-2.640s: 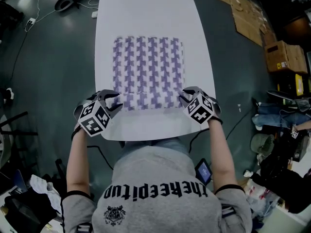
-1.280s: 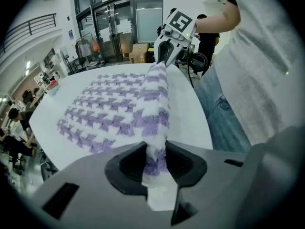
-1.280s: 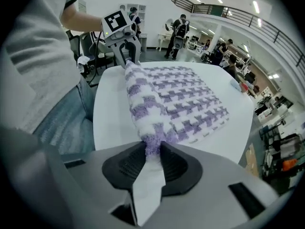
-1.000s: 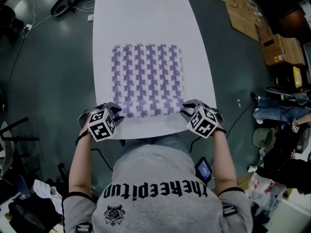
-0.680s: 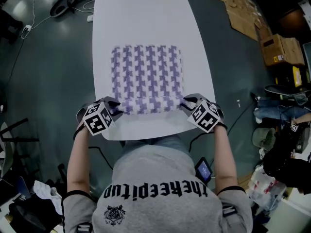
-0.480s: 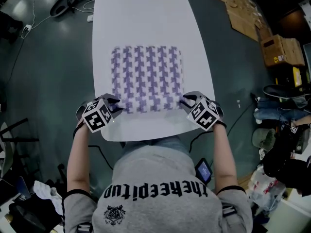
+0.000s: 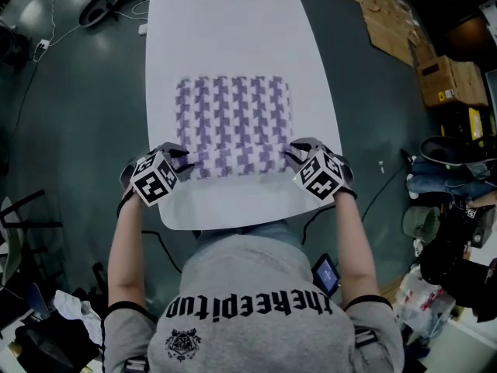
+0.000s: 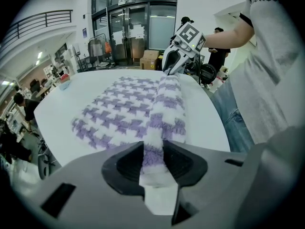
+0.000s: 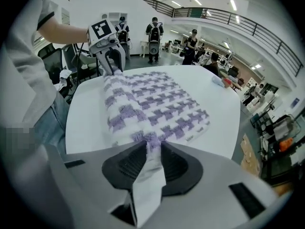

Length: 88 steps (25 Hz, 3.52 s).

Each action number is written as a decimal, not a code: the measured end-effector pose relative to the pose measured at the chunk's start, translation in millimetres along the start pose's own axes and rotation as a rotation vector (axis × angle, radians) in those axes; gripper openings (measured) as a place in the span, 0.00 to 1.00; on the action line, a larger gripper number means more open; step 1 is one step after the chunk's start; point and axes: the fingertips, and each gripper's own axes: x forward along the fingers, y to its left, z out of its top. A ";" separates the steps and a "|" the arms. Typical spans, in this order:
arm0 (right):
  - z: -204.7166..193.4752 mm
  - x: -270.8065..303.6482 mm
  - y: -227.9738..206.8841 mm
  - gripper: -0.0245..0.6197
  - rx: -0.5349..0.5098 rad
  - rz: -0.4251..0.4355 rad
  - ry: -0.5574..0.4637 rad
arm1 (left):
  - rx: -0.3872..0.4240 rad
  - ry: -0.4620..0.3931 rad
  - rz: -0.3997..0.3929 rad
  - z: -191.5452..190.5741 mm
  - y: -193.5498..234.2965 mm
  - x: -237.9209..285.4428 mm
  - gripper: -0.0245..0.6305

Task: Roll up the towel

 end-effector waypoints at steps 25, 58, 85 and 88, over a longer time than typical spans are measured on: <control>17.9 -11.4 -20.8 0.18 -0.007 -0.068 -0.047 | 0.149 0.100 0.101 -3.3 -17.9 15.2 0.39; -29.0 -27.0 58.1 0.18 -0.030 0.040 0.048 | 0.161 0.062 -0.068 -4.5 -66.4 -0.4 0.26; -8.9 -5.8 -4.3 0.18 0.092 -0.093 0.020 | 0.067 -0.150 0.089 38.7 -1.0 -35.6 0.34; -7.9 -4.7 -6.3 0.18 0.091 -0.093 0.018 | 0.132 -0.099 0.061 36.5 -18.5 -33.8 0.40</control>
